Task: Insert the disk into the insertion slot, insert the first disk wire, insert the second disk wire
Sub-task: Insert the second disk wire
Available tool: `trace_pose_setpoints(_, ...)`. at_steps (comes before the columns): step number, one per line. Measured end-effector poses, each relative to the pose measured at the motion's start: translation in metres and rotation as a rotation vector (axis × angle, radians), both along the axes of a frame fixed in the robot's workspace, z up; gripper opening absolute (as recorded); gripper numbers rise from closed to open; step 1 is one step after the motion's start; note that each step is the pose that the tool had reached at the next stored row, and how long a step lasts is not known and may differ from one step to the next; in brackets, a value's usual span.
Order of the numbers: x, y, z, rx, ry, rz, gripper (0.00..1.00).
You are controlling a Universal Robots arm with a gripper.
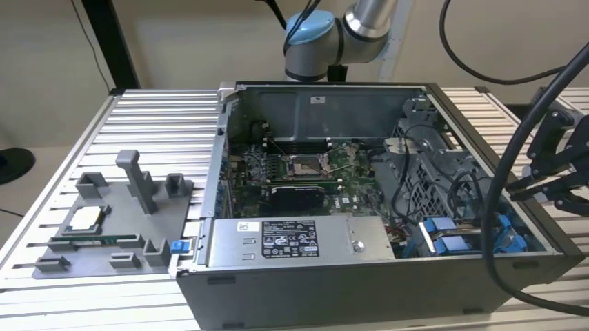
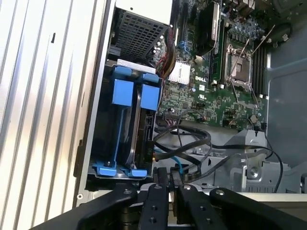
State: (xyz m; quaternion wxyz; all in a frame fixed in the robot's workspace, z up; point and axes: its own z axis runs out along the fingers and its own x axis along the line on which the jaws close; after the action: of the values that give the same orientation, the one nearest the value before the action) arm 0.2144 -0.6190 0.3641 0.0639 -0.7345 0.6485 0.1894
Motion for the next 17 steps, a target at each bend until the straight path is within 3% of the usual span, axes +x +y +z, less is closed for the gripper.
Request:
trace_pose_setpoints(5, 0.000, -0.0032, -0.0052, 0.0001, 0.0001, 0.002, 1.00)
trace_pose_setpoints(12, 0.001, -0.0035, -0.0160, 0.0007, 0.0001, 0.016, 1.00)
trace_pose_setpoints(14, 0.001, -0.0035, -0.0180, 0.0079, 0.0000, 0.017, 1.00)
trace_pose_setpoints(17, 0.001, -0.0035, -0.0198, 0.0299, -0.0001, 0.017, 1.00)
